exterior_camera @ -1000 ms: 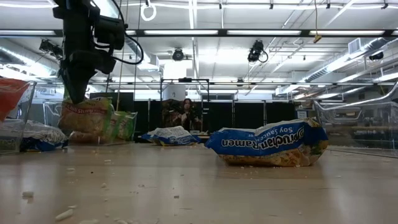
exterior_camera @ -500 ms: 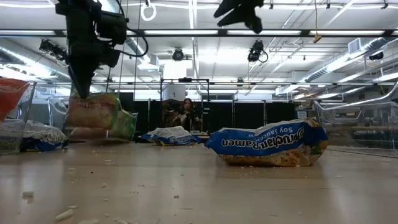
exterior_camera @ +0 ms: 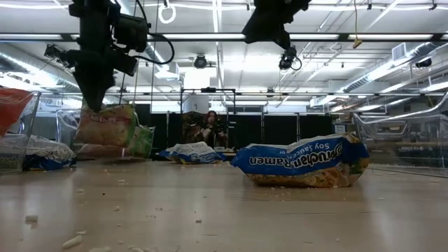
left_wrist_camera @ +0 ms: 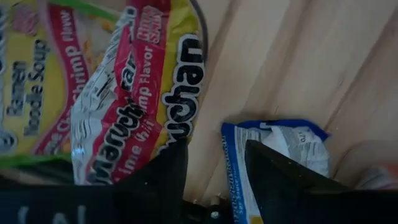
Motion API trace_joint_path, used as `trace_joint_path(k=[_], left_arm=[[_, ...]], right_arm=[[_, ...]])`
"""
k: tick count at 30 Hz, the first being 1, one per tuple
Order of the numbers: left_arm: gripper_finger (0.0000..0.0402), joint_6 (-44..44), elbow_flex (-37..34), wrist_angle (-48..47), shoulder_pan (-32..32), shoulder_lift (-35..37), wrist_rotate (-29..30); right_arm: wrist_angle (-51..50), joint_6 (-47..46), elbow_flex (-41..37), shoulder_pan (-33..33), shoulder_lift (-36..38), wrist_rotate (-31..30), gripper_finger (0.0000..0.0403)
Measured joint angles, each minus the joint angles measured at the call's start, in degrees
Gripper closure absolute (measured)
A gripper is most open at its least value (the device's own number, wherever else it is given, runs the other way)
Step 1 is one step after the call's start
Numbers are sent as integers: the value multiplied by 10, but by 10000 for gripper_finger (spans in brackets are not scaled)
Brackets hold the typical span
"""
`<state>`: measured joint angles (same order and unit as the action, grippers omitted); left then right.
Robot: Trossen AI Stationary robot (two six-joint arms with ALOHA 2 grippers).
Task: Sort Maruchan noodles
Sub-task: Put the green noodle pack into the top left transparent bin
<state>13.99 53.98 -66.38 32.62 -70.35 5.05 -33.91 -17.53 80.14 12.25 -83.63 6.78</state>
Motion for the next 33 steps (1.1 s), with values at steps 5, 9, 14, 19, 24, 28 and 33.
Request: trace_joint_path(k=[5, 9, 14, 19, 24, 28, 33], left_arm=[[319, 46, 1, -1, -2, -44, 6], [390, 76, 1, 2, -2, -62, 16], [362, 79, 1, -17, -2, -66, 30], [310, 55, 1, -12, 0, -72, 25], [280, -9, 3, 12, -5, -93, 43], [280, -86, 4, 10, -25, -94, 44], [290, -130, 29, -43, -54, -97, 36]], right_arm=[[-63, 6, 0, -10, 6, 3, 291], [-111, -6, 0, -26, 21, 4, 292], [-160, -25, 0, -50, 44, 5, 292], [-206, -69, 0, -72, 63, 9, 292], [-216, -98, 0, -97, 73, 9, 292], [-214, -121, 0, -109, 72, 1, 292], [-203, -130, 0, -114, 63, -15, 292]])
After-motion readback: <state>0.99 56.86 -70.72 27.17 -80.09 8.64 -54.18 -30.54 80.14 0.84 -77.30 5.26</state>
